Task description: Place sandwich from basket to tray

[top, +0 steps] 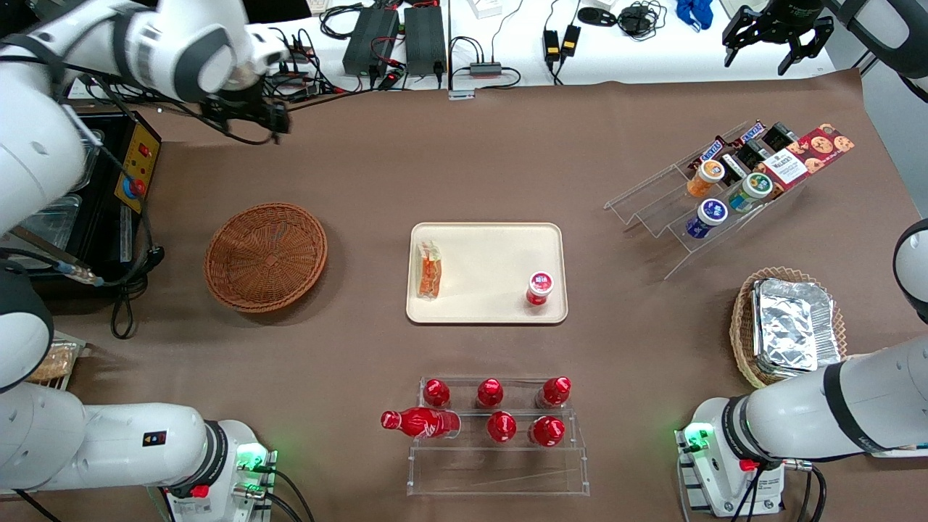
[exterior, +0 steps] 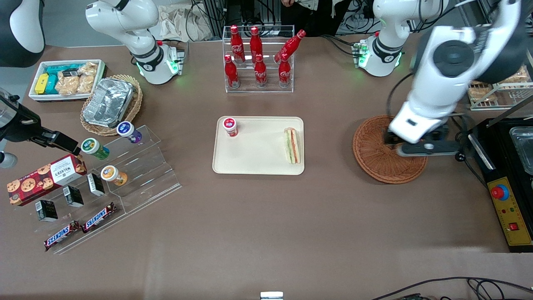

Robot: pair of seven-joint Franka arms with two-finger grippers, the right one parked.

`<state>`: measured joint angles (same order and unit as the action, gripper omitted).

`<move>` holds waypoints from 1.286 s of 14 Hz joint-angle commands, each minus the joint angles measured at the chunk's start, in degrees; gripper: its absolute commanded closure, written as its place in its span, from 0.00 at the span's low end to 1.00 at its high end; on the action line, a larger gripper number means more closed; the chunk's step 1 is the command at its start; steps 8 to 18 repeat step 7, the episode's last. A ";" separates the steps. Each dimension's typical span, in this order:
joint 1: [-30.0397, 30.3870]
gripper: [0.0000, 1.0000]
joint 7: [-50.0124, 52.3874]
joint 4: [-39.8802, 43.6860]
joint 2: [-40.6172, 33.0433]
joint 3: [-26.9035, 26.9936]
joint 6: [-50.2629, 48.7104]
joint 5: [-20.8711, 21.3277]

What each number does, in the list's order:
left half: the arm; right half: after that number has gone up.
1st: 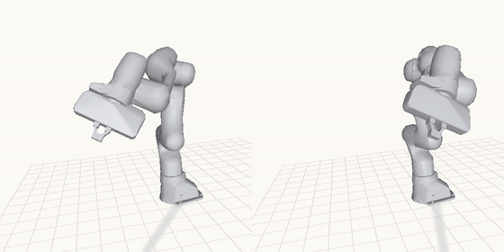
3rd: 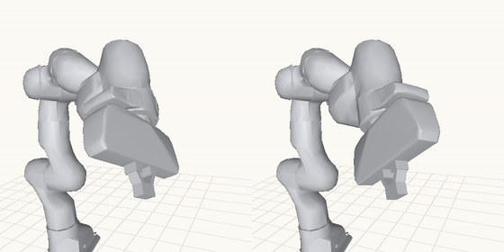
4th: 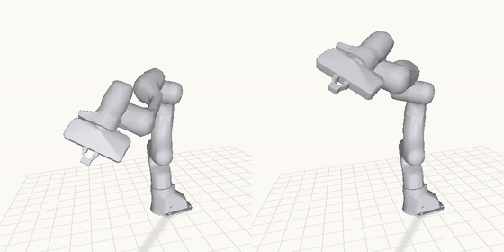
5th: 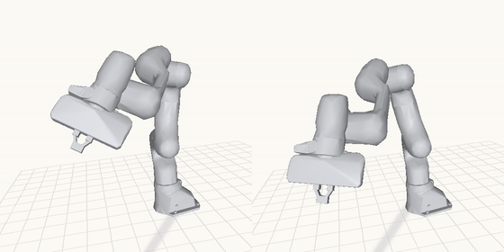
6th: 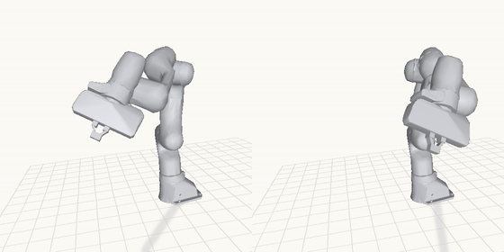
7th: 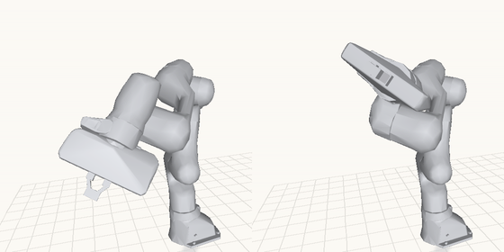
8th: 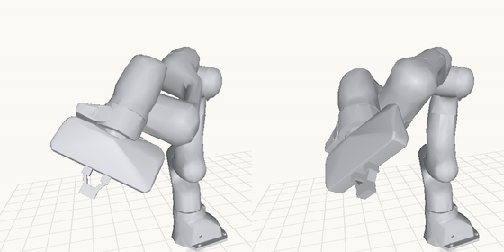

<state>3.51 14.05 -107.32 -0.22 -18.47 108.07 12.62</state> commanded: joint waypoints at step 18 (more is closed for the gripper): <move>6.42 0.01 -14.32 16.26 -1.10 -1.31 -17.61 -7.43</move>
